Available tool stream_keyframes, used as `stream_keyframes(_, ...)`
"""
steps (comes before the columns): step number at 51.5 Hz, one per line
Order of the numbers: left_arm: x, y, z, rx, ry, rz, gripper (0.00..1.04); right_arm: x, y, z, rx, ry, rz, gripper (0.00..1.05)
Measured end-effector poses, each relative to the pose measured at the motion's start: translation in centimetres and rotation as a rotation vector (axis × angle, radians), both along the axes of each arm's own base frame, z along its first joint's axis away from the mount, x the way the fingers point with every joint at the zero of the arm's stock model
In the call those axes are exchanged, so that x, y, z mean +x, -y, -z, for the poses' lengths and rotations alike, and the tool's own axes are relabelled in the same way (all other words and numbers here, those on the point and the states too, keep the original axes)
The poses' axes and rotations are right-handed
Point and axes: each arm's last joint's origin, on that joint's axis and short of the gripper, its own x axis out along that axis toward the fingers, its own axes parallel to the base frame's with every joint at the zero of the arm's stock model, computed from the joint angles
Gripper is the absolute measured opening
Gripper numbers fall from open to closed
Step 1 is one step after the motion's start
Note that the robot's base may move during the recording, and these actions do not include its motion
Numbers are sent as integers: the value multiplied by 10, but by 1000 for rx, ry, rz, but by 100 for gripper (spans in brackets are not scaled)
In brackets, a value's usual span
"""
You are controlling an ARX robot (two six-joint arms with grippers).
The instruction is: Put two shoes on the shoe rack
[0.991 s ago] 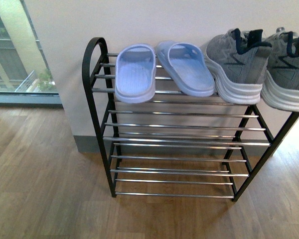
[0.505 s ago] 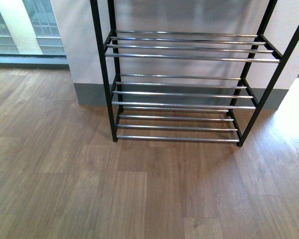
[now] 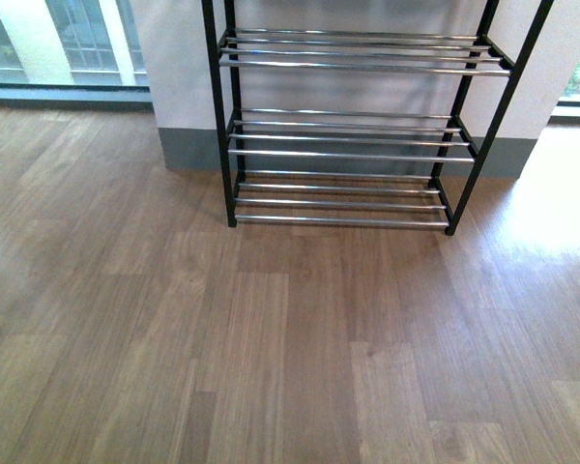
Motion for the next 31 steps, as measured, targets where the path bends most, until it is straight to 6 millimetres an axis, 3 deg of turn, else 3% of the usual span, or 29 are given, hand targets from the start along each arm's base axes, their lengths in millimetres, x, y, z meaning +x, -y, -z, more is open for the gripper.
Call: stream_keyframes(31, 0, 0, 0, 0, 0, 0, 95, 0, 0, 0, 0, 0, 0, 95)
